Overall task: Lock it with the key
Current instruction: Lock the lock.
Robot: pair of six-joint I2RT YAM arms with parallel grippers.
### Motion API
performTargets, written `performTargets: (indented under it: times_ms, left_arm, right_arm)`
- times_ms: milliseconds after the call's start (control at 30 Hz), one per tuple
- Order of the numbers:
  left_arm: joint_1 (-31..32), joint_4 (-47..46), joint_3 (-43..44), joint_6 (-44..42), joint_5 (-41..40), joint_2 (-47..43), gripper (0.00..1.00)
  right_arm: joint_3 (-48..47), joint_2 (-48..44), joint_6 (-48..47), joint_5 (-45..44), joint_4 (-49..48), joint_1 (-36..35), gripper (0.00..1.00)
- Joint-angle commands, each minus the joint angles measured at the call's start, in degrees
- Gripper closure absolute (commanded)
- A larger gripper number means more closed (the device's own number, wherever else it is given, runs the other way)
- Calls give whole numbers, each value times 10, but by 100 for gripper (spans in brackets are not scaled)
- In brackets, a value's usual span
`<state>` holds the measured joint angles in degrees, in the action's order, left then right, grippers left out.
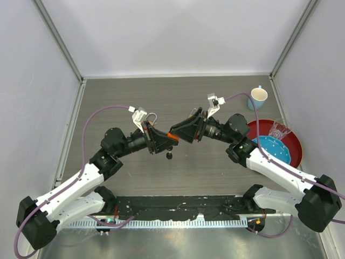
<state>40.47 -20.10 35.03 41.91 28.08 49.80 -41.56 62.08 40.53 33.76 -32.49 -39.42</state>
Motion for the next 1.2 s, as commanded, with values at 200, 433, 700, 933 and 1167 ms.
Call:
performTargets:
  times_ms: [200,433,700,933,1167]
  left_arm:
    - [0,-87,6,21,10,3,100]
    - [0,-105,-4,28,15,7,100]
    - [0,-32,17,-11,-9,-8,90]
    - [0,82,48,-70,-34,-35,28]
    - [-1,132,29,-85,-39,-62,12]
  right_arm:
    - [-8,15,22,26,-79,-14,54]
    - [-12,24,18,20,-79,-20,97]
    - [-24,3,-11,-7,-19,-20,98]
    - [-48,-5,-45,-17,37,-19,98]
    - [-64,-13,-64,-18,81,-15,99]
